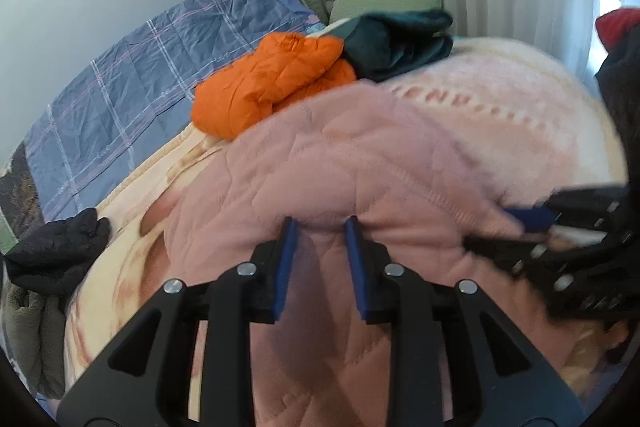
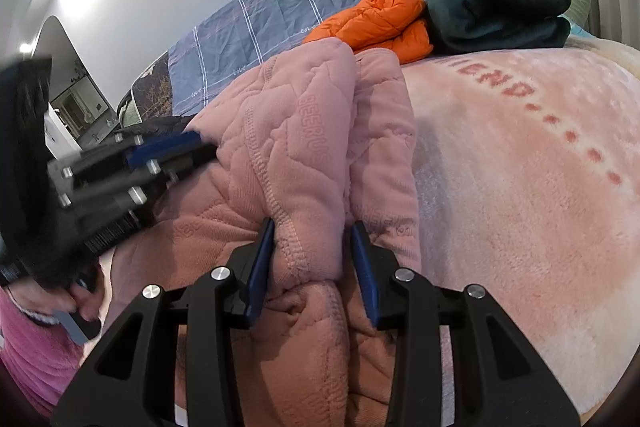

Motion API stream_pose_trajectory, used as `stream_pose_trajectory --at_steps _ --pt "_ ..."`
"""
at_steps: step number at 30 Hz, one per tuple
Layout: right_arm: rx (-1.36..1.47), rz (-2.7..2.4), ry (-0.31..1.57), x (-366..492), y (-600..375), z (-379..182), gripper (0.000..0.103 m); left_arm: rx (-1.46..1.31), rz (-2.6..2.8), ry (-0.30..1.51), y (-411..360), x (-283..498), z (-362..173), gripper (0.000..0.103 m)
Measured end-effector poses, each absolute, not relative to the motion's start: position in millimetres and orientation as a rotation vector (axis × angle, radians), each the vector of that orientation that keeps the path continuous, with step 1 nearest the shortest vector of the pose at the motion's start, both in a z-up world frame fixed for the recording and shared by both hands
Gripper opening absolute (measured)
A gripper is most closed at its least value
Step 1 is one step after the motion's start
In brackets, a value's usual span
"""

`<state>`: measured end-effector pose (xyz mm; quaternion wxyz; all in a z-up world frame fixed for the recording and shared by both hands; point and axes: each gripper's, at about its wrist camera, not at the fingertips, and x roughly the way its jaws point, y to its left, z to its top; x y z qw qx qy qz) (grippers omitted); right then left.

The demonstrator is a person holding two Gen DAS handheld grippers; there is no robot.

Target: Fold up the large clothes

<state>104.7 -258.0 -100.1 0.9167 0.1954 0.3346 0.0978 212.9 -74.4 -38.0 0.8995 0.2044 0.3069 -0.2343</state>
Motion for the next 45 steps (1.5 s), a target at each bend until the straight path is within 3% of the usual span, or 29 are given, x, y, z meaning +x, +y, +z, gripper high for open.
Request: stream_pose_trajectory --at_steps 6,11,31,35,37,45 --pt "0.394 0.191 0.685 104 -255 -98 0.039 0.362 -0.612 0.633 -106 246 5 0.025" --pt "0.388 0.160 0.689 105 -255 -103 0.039 0.435 -0.576 0.888 -145 311 -76 0.026" --pt "0.423 0.190 0.731 74 -263 -98 0.040 0.532 -0.526 0.826 -152 295 -69 0.025" --pt "0.549 0.254 0.707 55 -287 -88 0.048 0.515 -0.522 0.787 -144 287 -64 0.025" --pt "0.636 0.260 0.701 49 -304 -92 0.062 0.483 -0.534 0.794 -139 288 -62 0.025" --pt "0.901 0.357 0.817 61 -324 -130 0.074 0.492 -0.529 0.784 -137 288 -63 0.025"
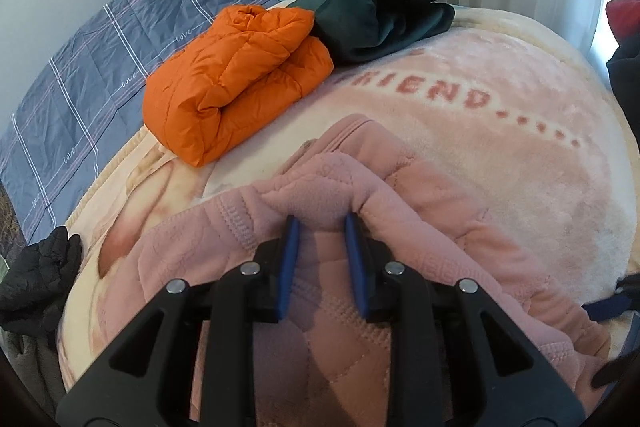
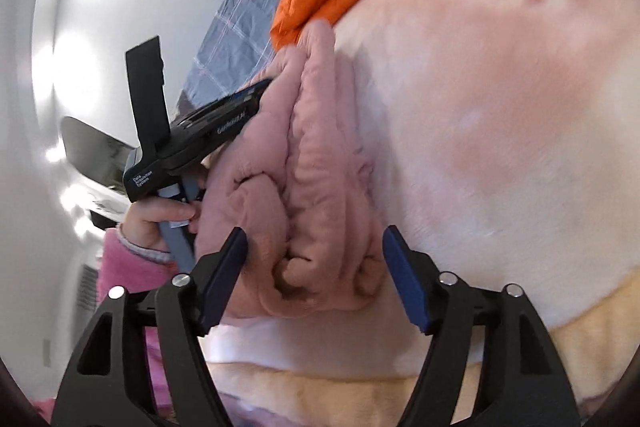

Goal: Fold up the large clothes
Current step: 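Roll the held jacket edge over with the right gripper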

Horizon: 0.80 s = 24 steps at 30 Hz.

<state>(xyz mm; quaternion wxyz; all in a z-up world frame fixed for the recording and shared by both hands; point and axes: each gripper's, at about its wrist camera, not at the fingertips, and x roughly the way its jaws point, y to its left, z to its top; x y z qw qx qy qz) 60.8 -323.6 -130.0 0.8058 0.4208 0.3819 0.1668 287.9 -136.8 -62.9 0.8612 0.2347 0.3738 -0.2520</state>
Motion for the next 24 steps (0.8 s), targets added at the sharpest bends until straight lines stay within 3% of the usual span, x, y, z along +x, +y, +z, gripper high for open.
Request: stream_pose_trajectory --at_steps 9,24 --pt "0.875 0.340 0.895 100 -312 -136 0.087 0.482 -0.535 0.792 -136 287 -63 0.025" --pt "0.884 0.365 0.970 118 -306 -143 0.090 0.460 -0.551 0.803 -138 291 -62 0.025"
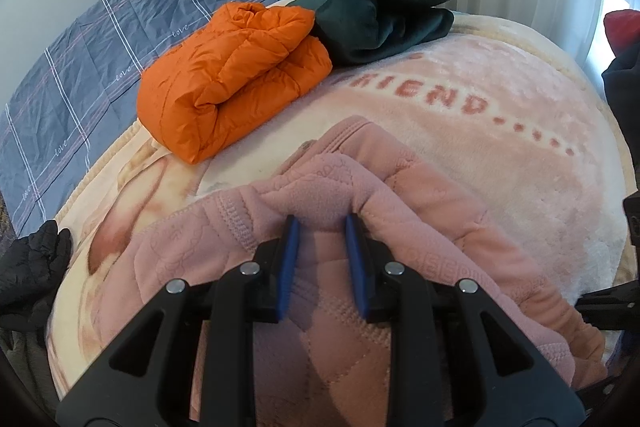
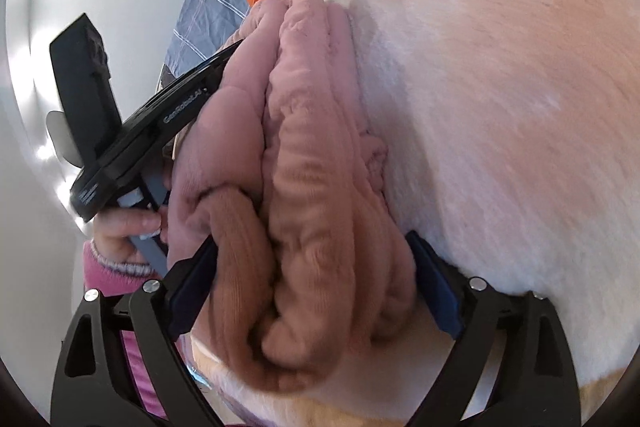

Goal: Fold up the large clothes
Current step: 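Roll the held jacket edge over with the right gripper, then lift the rolled pink jacket with both grippers and carry it toward the orange jacket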

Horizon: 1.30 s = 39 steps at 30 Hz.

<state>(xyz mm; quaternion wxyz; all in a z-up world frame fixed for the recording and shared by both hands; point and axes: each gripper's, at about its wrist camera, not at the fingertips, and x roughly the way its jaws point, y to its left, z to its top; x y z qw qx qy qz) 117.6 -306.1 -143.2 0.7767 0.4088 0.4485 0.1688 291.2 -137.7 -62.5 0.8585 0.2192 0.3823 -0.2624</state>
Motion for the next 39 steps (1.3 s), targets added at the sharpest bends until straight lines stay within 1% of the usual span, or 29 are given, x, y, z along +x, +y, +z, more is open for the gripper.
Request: stream_pose_trajectory --at_steps 1,3,5,8,9,10,11,12,14,17,19,21,23,26,27,30,31,37,38,39 --pt "0.868 0.370 0.961 117 -305 -142 0.086 0.457 -0.552 0.803 -137 291 -62 0.025" --pt "0.874 0.370 0.949 110 -310 -142 0.067 0.447 -0.556 0.804 -137 292 -62 0.025" --pt "0.877 0.376 0.932 106 -313 -143 0.059 0.424 -0.564 0.801 -135 293 -60 0.025" --pt "0.854 0.361 0.911 97 -310 -143 0.058 0.375 -0.586 0.779 -128 289 -50 0.029" --pt "0.848 0.358 0.907 98 -308 -143 0.058 0.346 -0.589 0.768 -123 287 -44 0.038" --pt "0.848 0.357 0.902 97 -308 -142 0.058 0.300 -0.586 0.750 -114 285 -32 0.056" --pt "0.852 0.358 0.900 97 -308 -143 0.058 0.261 -0.592 0.739 -107 282 -25 0.065" --pt "0.854 0.359 0.899 96 -309 -143 0.058 0.211 -0.610 0.723 -96 279 -15 0.071" --pt "0.849 0.361 0.893 98 -304 -143 0.059 0.156 -0.627 0.673 -71 269 3 0.072" --pt "0.844 0.364 0.885 96 -304 -144 0.060 0.136 -0.577 0.630 -29 260 14 0.079" --pt "0.843 0.365 0.882 96 -304 -145 0.060 0.084 -0.543 0.653 3 263 10 0.085" --pt "0.839 0.366 0.878 92 -306 -146 0.060 0.011 -0.500 0.699 30 272 -3 0.088" --pt "0.837 0.366 0.877 93 -300 -145 0.061 -0.131 -0.460 0.779 59 283 -25 0.088" --pt "0.834 0.364 0.879 94 -300 -146 0.061 -0.365 -0.510 0.885 81 297 -61 0.088" --pt "0.835 0.363 0.880 97 -300 -147 0.062 -0.436 -0.550 0.924 80 302 -75 0.090" --pt "0.836 0.361 0.880 97 -300 -148 0.062 -0.544 -0.605 0.951 73 312 -97 0.100" --pt "0.835 0.359 0.880 98 -300 -147 0.062 -0.584 -0.633 0.962 70 316 -105 0.101" --pt "0.834 0.351 0.876 100 -299 -146 0.066 -0.708 -0.725 0.969 58 337 -136 0.101" --pt "0.830 0.350 0.871 99 -298 -144 0.066 -0.704 -0.732 0.956 55 336 -136 0.098" --pt "0.824 0.346 0.860 97 -297 -142 0.063 -0.680 -0.742 0.932 51 334 -131 0.088"
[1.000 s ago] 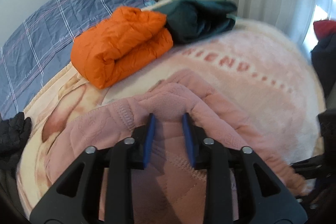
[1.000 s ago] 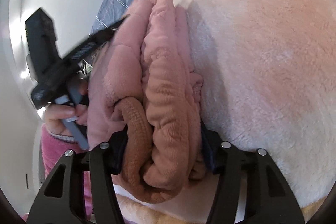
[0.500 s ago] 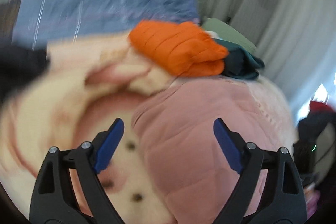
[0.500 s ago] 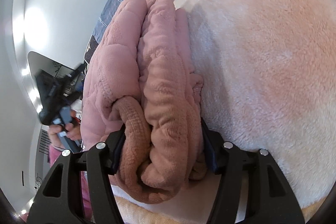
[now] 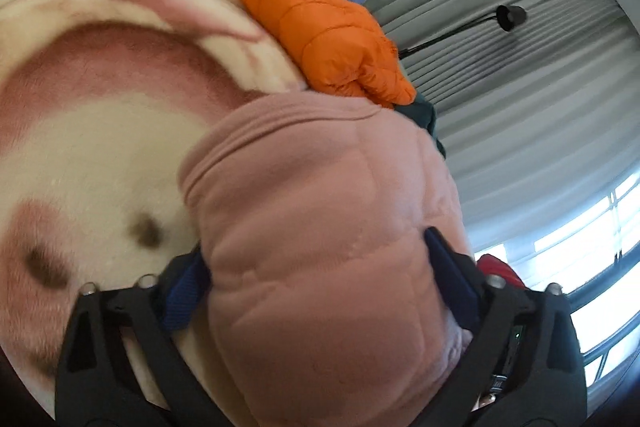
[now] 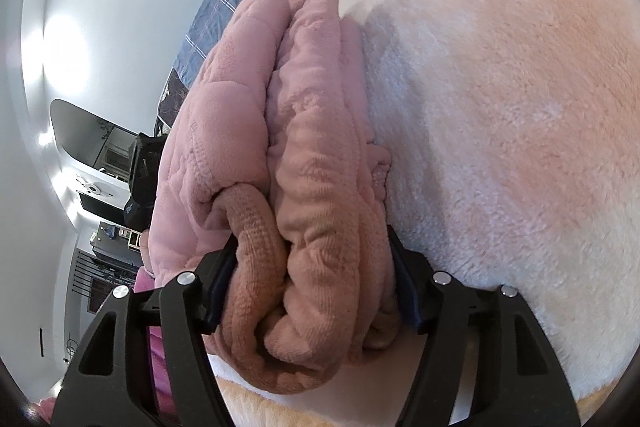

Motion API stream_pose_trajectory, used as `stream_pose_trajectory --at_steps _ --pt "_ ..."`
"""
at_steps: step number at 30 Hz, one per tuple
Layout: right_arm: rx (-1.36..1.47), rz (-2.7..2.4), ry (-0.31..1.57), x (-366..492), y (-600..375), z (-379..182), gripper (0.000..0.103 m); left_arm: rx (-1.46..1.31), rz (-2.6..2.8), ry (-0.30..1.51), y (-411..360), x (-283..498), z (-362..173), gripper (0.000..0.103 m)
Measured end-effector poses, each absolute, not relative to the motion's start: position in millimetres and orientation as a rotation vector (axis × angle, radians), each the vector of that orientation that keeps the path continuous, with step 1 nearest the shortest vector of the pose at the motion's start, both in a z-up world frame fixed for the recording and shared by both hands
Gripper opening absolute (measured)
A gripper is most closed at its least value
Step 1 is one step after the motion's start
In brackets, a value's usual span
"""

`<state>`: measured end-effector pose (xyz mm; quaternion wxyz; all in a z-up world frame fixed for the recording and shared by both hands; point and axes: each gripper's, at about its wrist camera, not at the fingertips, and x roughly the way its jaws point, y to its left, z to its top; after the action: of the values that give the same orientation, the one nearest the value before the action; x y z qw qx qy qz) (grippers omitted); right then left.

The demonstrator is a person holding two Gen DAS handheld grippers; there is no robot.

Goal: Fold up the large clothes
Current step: 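Lift the rolled pink jacket with both grippers and carry it toward the orange jacket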

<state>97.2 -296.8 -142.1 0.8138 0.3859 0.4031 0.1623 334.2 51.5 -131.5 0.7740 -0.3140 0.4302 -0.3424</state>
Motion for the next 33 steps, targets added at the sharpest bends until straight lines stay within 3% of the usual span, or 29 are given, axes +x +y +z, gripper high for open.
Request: stream_pose_trajectory --at_steps 4,7,14,20,27,33 --pt "0.819 0.343 0.825 91 -296 -126 0.052 -0.596 -0.733 0.878 56 325 -106 0.069" --pt "0.718 0.349 0.764 84 -285 -97 0.049 -0.555 -0.739 0.812 61 309 -76 0.066" --pt "0.623 0.494 0.638 106 -260 -38 0.049 -0.475 -0.735 0.628 94 287 13 0.066" --pt "0.589 0.623 0.629 193 -233 1 0.049 -0.459 -0.654 0.538 144 303 69 0.066" --pt "0.566 0.627 0.653 306 -208 15 0.049 -0.445 -0.539 0.543 189 388 96 0.066" --pt "0.613 0.581 0.678 398 -203 -16 0.049 -0.361 -0.473 0.562 197 495 93 0.067"
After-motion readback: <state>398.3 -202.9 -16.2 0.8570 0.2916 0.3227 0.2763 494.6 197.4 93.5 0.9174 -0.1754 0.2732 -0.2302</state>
